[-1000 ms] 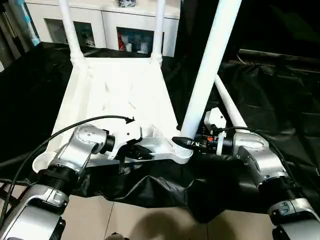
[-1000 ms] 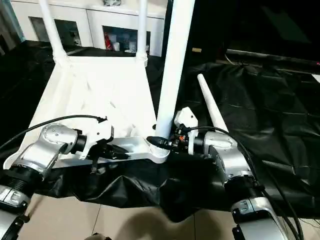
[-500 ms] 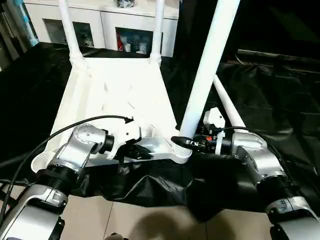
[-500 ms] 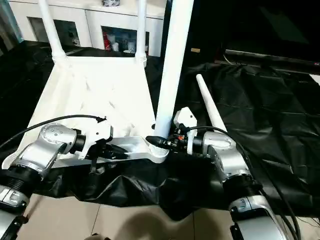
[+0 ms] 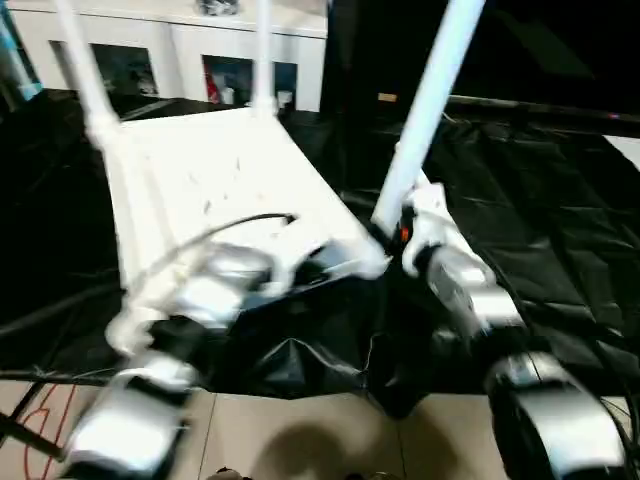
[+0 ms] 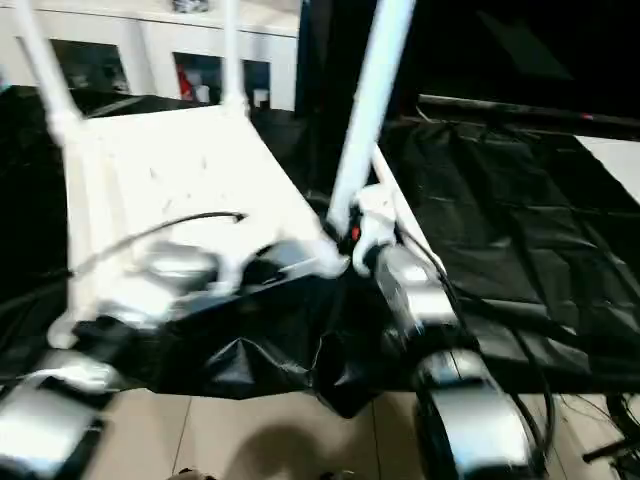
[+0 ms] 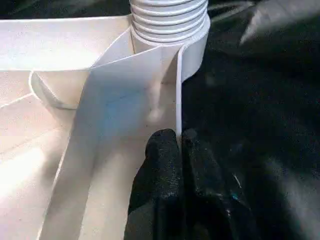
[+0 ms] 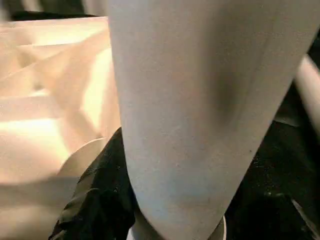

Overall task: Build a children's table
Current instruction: Insert table leg to table base

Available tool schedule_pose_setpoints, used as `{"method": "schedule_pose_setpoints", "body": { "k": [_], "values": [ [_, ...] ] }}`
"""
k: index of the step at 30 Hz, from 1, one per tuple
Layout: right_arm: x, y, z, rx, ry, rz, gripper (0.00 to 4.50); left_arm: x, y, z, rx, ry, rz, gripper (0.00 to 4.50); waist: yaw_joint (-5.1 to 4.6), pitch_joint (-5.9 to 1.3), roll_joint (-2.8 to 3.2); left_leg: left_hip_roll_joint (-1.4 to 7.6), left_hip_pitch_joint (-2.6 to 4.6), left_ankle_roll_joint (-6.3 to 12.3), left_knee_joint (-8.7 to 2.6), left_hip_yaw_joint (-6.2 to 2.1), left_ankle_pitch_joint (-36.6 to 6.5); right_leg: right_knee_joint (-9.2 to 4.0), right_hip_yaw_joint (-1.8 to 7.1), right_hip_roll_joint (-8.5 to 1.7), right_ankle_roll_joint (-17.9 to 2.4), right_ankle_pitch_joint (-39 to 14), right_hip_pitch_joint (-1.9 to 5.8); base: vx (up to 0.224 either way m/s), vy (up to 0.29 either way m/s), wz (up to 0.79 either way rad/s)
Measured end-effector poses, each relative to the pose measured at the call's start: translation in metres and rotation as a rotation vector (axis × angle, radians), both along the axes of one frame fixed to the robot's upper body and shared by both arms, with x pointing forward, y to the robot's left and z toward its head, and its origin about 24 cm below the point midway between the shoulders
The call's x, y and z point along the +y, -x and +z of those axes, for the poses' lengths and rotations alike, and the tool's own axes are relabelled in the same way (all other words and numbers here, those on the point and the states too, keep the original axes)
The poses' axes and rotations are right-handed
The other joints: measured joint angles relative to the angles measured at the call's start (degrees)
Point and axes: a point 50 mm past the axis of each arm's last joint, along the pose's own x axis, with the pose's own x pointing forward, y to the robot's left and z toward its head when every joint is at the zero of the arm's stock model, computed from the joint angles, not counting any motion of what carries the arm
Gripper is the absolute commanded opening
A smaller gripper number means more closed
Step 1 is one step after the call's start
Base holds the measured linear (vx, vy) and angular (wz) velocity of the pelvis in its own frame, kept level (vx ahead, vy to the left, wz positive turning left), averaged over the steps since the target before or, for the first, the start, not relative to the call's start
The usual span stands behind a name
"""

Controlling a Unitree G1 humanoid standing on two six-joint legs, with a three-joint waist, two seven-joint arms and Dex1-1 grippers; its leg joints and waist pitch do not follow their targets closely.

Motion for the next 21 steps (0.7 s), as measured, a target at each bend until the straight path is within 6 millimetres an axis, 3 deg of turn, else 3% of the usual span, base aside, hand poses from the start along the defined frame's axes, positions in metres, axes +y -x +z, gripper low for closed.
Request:
{"method": "schedule_pose_setpoints", "body": {
  "k": [10, 16, 18, 20, 21],
  "values": [
    [0.005, -0.005, 0.002, 0.02, 0.018, -0.024, 1.89, -0.005, 0.001, 0.002, -0.014, -0.032, 0.042, 0.0, -0.15, -0.01, -0.02, 0.0, 0.12, 0.0, -0.1, 0.0, 0.0, 0.05, -0.02, 0.0, -0.13, 0.08, -0.03, 0.0, 0.0, 0.0],
    [0.01, -0.007, 0.003, 0.025, 0.035, -0.027, 1.89, -0.004, 0.001, 0.002, -0.016, -0.04, 0.061, 0.0, -0.93, -0.01, -0.02, -0.01, 0.14, 0.0, -0.09, -0.02, 0.0, -0.01, -0.05, 0.0, -0.13, 0.08, -0.06, 0.0, 0.0, 0.0],
    [0.01, -0.007, 0.003, 0.025, 0.034, -0.027, 2.45, -0.004, 0.001, 0.002, -0.017, -0.041, 0.063, 0.0, -0.95, -0.01, -0.01, 0.0, 0.13, 0.0, -0.09, -0.04, 0.0, -0.08, -0.1, 0.0, -0.12, 0.07, -0.06, 0.0, 0.0, 0.0],
    [0.011, -0.005, -0.001, 0.046, 0.025, -0.018, 2.45, -0.004, 0.001, 0.003, -0.02, -0.041, 0.064, 0.0, -1.02, 0.01, 0.01, 0.02, 0.09, 0.01, -0.13, -0.12, -0.01, -0.28, -0.23, 0.0, -0.12, 0.08, -0.04, 0.0, 0.0, 0.0],
    [0.009, -0.003, -0.005, 0.057, 0.013, -0.023, 2.71, -0.003, 0.001, 0.003, -0.021, -0.042, 0.066, 0.0, -1.07, 0.06, 0.08, 0.03, 0.01, 0.01, -0.12, -0.22, -0.01, -0.44, -0.36, -0.02, -0.12, 0.08, -0.06, 0.0, 0.0, 0.0]
  ]
}}
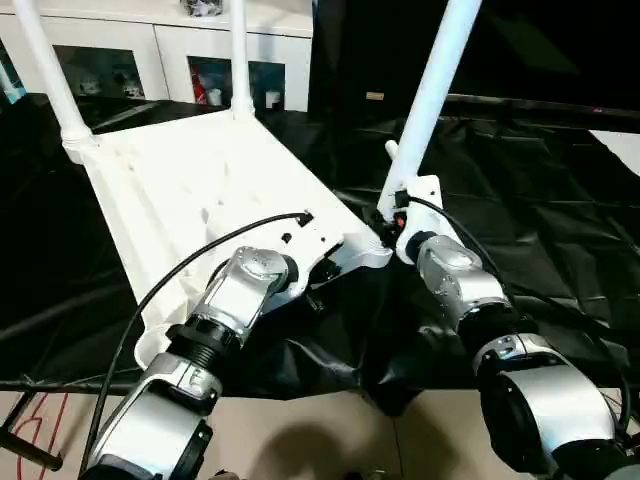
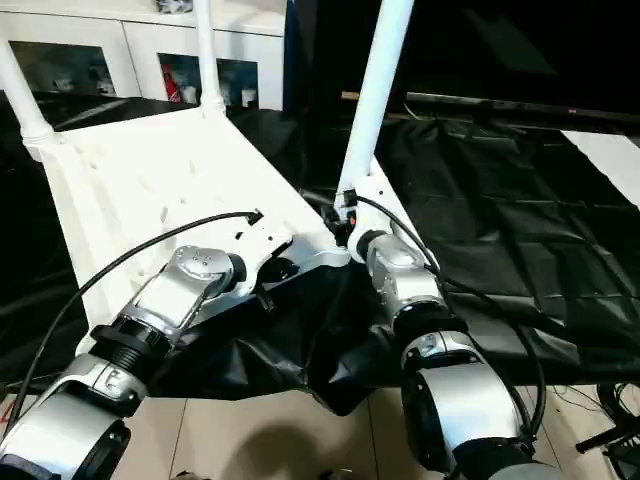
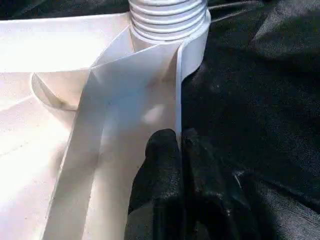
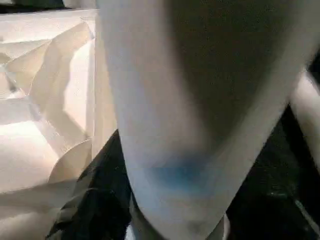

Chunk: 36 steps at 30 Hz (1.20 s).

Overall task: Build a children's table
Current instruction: Insert table leg to table base

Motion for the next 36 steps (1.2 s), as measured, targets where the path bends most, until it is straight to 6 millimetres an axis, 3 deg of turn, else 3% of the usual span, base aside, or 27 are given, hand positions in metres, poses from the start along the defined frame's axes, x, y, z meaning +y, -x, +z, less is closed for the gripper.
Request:
{"method": "schedule_pose_setpoints", "body": {
  "k": [10, 14, 25, 32, 36],
  "values": [
    [0.003, 0.0, 0.004, -0.02, -0.041, 0.069, 3.67, 0.007, 0.001, 0.004, -0.02, 0.0, -0.02, 0.0, -0.05, 0.07, 0.11, 0.05, -0.18, -0.01, -0.44, -0.1, 0.01, -0.45, -0.57, -0.15, -0.77, 0.48, -0.26, 0.0, 0.0, 0.0],
    [0.002, 0.003, 0.008, -0.051, -0.047, 0.132, 3.83, 0.013, 0.003, 0.007, -0.033, 0.009, -0.047, 0.0, 0.12, 0.08, 0.12, 0.13, -0.28, -0.04, -0.56, -0.1, 0.02, -0.39, -0.78, -0.15, -1.44, 1.11, -0.44, 0.0, 0.0, 0.0],
    [-0.024, 0.024, 0.016, -0.119, 0.034, 0.391, 3.83, 0.03, 0.012, 0.014, -0.017, 0.073, -0.215, 0.0, 3.26, 0.15, 0.26, 0.4, -0.85, -0.22, -0.67, 0.06, -0.08, 0.58, -0.85, -0.11, -1.35, 1.8, -1.29, 0.015, -0.008, 0.02],
    [-0.035, 0.043, 0.015, -0.073, 0.078, 0.599, 3.83, 0.049, 0.022, 0.014, 0.032, 0.099, -0.359, 0.0, 4.35, 0.25, 0.49, 0.6, -0.78, -0.47, -0.56, 0.31, -0.22, 0.63, -0.89, -0.12, -1.33, 1.72, -1.17, 0.0, 0.0, 0.0],
    [-0.032, 0.05, 0.016, -0.047, 0.082, 0.689, 3.83, 0.055, 0.026, 0.018, 0.047, 0.1, -0.44, 0.0, 4.99, 0.42, 0.76, 1.08, -0.65, -0.52, -0.43, 1.22, -0.2, 0.7, -0.85, -0.13, -1.32, 1.74, -0.98, 0.0, 0.0, 0.0]
  ]
}}
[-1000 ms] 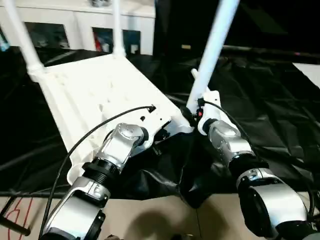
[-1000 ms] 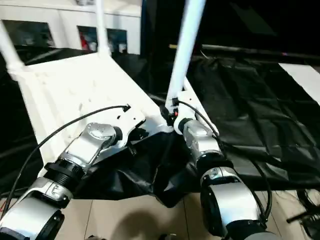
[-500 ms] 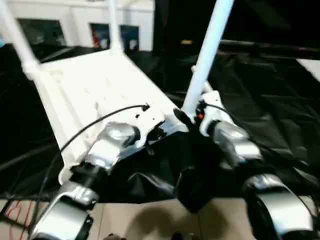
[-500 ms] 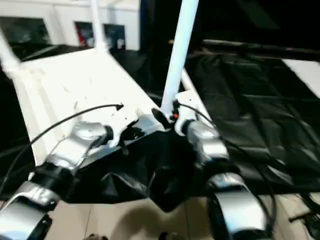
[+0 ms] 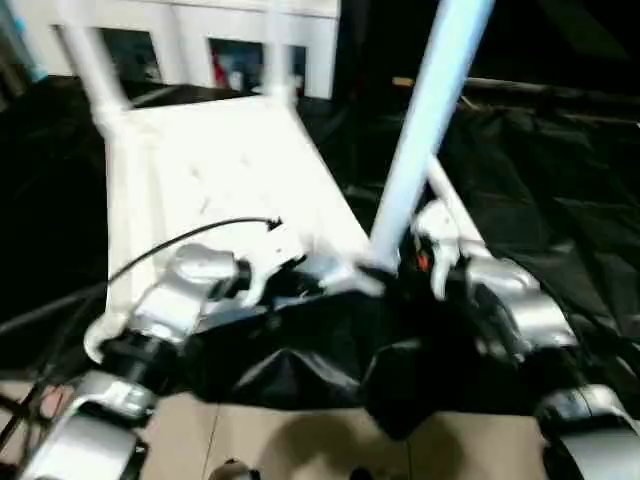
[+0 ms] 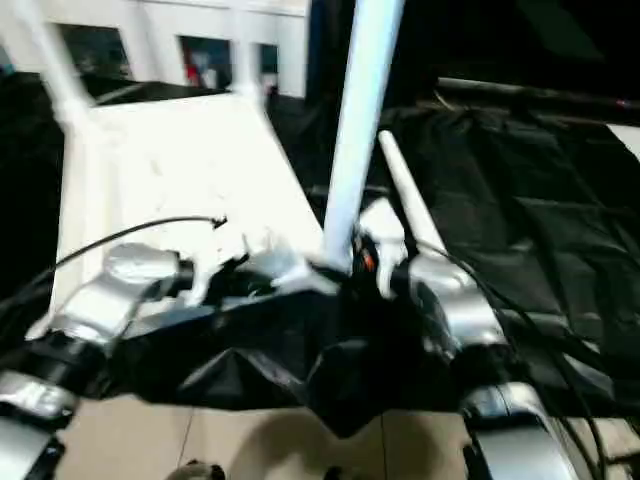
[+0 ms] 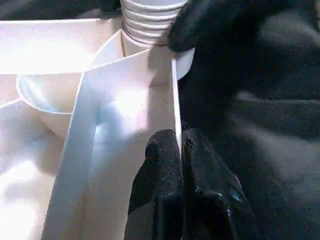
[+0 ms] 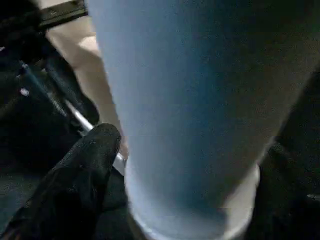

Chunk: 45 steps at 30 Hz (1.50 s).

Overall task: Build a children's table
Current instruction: Insert table leg to table base

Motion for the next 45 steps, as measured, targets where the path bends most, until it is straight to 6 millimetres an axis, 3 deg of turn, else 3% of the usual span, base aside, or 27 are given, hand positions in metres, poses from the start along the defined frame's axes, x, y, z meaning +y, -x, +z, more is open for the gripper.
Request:
{"method": "schedule_pose_setpoints", "body": {
  "k": [7, 8, 17, 25, 30, 35, 40, 45],
  "values": [
    [0.002, 0.009, 0.001, 0.019, 0.02, 0.078, 3.83, 0.01, 0.003, 0.003, 0.026, -0.009, -0.065, 0.0, 0.42, 0.0, 0.0, 0.02, -0.01, -0.01, 0.11, 0.06, 0.01, 0.04, 0.07, -0.03, 0.04, -0.03, 0.15, 0.0, 0.0, 0.0],
    [0.002, 0.01, -0.001, 0.03, 0.021, 0.087, 3.57, 0.011, 0.004, 0.004, 0.03, -0.012, -0.075, 0.0, 0.53, 0.0, 0.01, 0.01, -0.02, -0.01, 0.12, 0.06, 0.01, 0.05, 0.06, -0.04, 0.05, -0.03, 0.15, 0.0, 0.0, 0.0],
    [0.002, 0.013, 0.001, 0.031, 0.019, 0.105, 2.9, 0.013, 0.005, 0.005, 0.02, -0.013, -0.098, 0.0, 0.86, 0.0, 0.0, -0.01, -0.03, -0.01, 0.54, 0.06, 0.01, 0.53, 0.07, -0.2, 0.25, -0.16, 0.12, 0.0, 0.0, 0.0],
    [0.006, 0.016, -0.006, 0.047, -0.014, 0.07, 2.77, 0.012, 0.004, 0.0, 0.025, -0.013, -0.085, 0.0, 0.69, 0.0, 0.0, -0.05, 0.01, -0.01, 0.71, 0.06, 0.01, 0.9, 0.05, -0.33, 0.38, -0.24, 0.14, 0.0, 0.0, 0.0],
    [0.008, 0.01, -0.017, 0.053, -0.05, -0.097, 2.76, 0.002, 0.0, -0.009, 0.007, -0.001, 0.001, 0.0, -0.39, -0.02, -0.03, -0.09, 0.04, -0.01, 0.8, 0.07, 0.01, 0.92, 0.06, -0.38, 0.54, -0.28, 0.15, 0.0, 0.0, 0.0],
    [0.02, -0.013, -0.028, 0.047, -0.087, -0.42, 2.76, -0.02, -0.012, -0.015, -0.041, -0.009, 0.173, 0.0, -2.18, -0.1, 0.02, -0.12, 0.24, -0.04, 0.85, 0.04, 0.02, 0.98, 0.04, -0.41, 0.54, -0.26, 0.17, 0.0, 0.0, 0.0],
    [0.025, -0.031, -0.028, 0.07, -0.083, -0.645, 2.75, -0.046, -0.017, -0.019, -0.077, 0.002, 0.304, 0.0, -2.32, -0.18, 0.15, -0.17, 0.48, -0.04, 0.83, 0.05, 0.02, 0.95, 0.04, -0.45, 0.55, -0.27, 0.41, 0.0, 0.0, 0.0],
    [0.03, -0.038, -0.028, 0.067, -0.076, -0.702, 2.75, -0.053, -0.018, -0.02, -0.098, 0.001, 0.341, 0.0, -2.39, -0.25, 0.27, -0.18, 0.54, -0.03, 0.81, 0.05, 0.02, 0.95, 0.03, -0.47, 0.55, -0.27, 0.46, 0.0, 0.0, 0.0]
  ]
}}
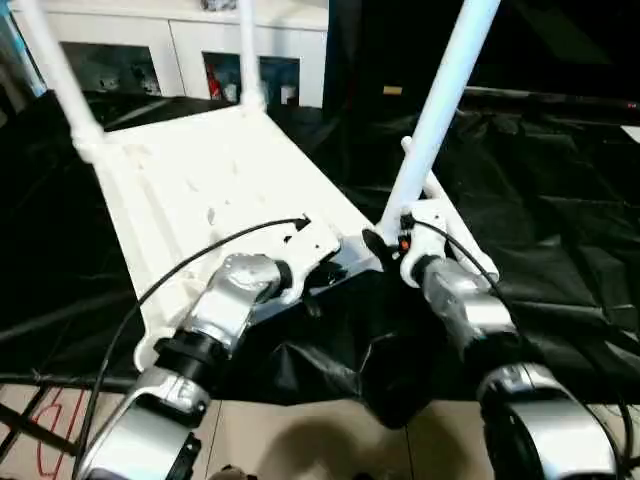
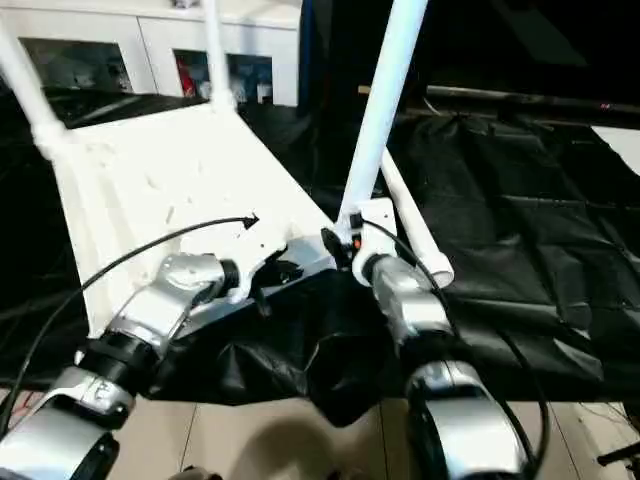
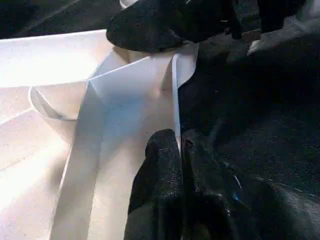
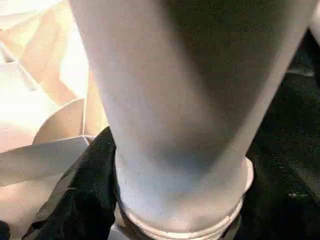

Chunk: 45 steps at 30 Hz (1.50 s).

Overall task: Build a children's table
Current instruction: Insert table leg to table base, then rotate leg to tighten

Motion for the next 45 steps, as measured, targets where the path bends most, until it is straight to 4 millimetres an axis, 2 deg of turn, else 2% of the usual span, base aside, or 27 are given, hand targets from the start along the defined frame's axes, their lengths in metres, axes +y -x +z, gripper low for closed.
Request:
{"method": "schedule_pose_setpoints", "body": {
  "k": [1, 3, 5, 9, 12, 19, 25, 32, 33, 36, 38, 45],
  "values": [
    [0.001, -0.001, 0.0, -0.002, 0.0, 0.0, 2.75, 0.0, 0.0, 0.0, -0.006, -0.004, 0.001, 0.0, -0.01, 0.0, 0.0, 0.0, 0.0, 0.0, -0.01, 0.0, 0.0, 0.0, -0.01, 0.0, 0.0, 0.0, 0.0, 0.0, 0.0, 0.0],
    [0.001, -0.002, 0.0, -0.002, 0.001, 0.002, 3.31, 0.0, -0.001, 0.001, -0.017, -0.011, 0.0, 0.0, -0.11, 0.0, -0.04, 0.01, 0.0, 0.0, -0.02, 0.0, 0.0, 0.01, -0.02, 0.0, 0.0, 0.0, -0.01, 0.0, 0.0, 0.0],
    [0.002, -0.002, 0.0, -0.006, -0.004, 0.008, 3.31, 0.001, -0.001, 0.001, -0.02, -0.013, -0.002, 0.0, -0.15, 0.01, -0.04, 0.01, -0.01, 0.0, -0.02, 0.0, 0.0, 0.01, -0.04, 0.0, 0.0, 0.0, -0.02, 0.0, 0.0, 0.0],
    [0.005, -0.001, 0.001, -0.013, -0.018, 0.059, 3.75, 0.009, 0.0, 0.001, -0.029, -0.024, -0.029, 0.0, -0.52, 0.01, -0.05, 0.03, -0.02, 0.0, -0.04, -0.01, 0.0, 0.01, -0.07, 0.01, 0.0, 0.0, -0.06, 0.0, 0.0, 0.0],
    [0.007, 0.002, 0.001, -0.025, -0.011, 0.148, 3.75, 0.02, 0.002, 0.001, -0.02, -0.022, -0.067, 0.0, -0.75, 0.02, -0.06, 0.04, -0.02, 0.0, -0.05, -0.02, 0.0, 0.02, -0.08, 0.01, 0.0, 0.0, -0.07, 0.0, 0.0, 0.0],
    [0.001, 0.016, 0.001, -0.062, 0.03, 0.396, 3.75, 0.042, 0.012, 0.003, 0.013, -0.015, -0.192, 0.0, -0.2, 0.03, -0.06, 0.03, -0.08, 0.0, -0.05, -0.01, 0.0, 0.0, -0.07, 0.0, -0.01, 0.0, -0.05, 0.0, 0.0, 0.0],
    [-0.018, 0.037, 0.006, -0.047, 0.058, 0.677, 3.75, 0.056, 0.02, 0.005, 0.055, -0.008, -0.322, 0.0, 1.97, 0.04, -0.07, 0.07, -0.19, 0.02, -0.05, 0.07, -0.01, -0.01, -0.07, -0.01, -0.12, 0.03, -0.07, 0.0, 0.0, 0.0],
    [-0.02, 0.047, 0.011, -0.01, 0.051, 0.821, 3.75, 0.066, 0.026, 0.005, 0.1, -0.011, -0.402, 0.0, 2.5, 0.04, -0.07, 0.07, -0.18, 0.01, -0.05, 0.08, -0.01, 0.01, -0.08, -0.04, -0.03, -0.02, -0.06, 0.0, 0.0, 0.0],
    [-0.021, 0.049, 0.011, -0.008, 0.045, 0.836, 3.49, 0.066, 0.026, 0.006, 0.107, -0.011, -0.413, 0.0, 2.64, 0.04, -0.07, 0.07, -0.19, 0.01, -0.05, 0.08, -0.01, 0.01, -0.08, -0.05, 0.12, -0.11, -0.04, 0.0, 0.0, 0.0],
    [-0.021, 0.053, 0.011, 0.005, 0.029, 0.851, 3.36, 0.067, 0.028, 0.005, 0.12, -0.014, -0.438, 0.0, 2.81, 0.04, -0.07, 0.05, -0.18, 0.02, -0.04, 0.09, -0.01, 0.01, -0.07, -0.08, 0.17, -0.14, -0.01, 0.0, 0.0, 0.0],
    [-0.022, 0.054, 0.011, 0.012, 0.026, 0.86, 3.07, 0.067, 0.028, 0.006, 0.121, -0.014, -0.444, 0.0, 2.81, 0.04, -0.07, 0.05, -0.18, 0.01, -0.04, 0.08, -0.01, 0.01, -0.07, -0.08, 0.18, -0.14, 0.02, 0.0, 0.0, 0.0],
    [-0.021, 0.055, 0.012, 0.022, 0.018, 0.854, 2.81, 0.068, 0.029, 0.006, 0.123, -0.014, -0.453, 0.0, 2.82, 0.04, -0.07, 0.05, -0.16, 0.01, -0.05, 0.08, -0.01, 0.02, -0.07, -0.08, 0.19, -0.15, 0.04, 0.0, 0.0, 0.0]
  ]
}}
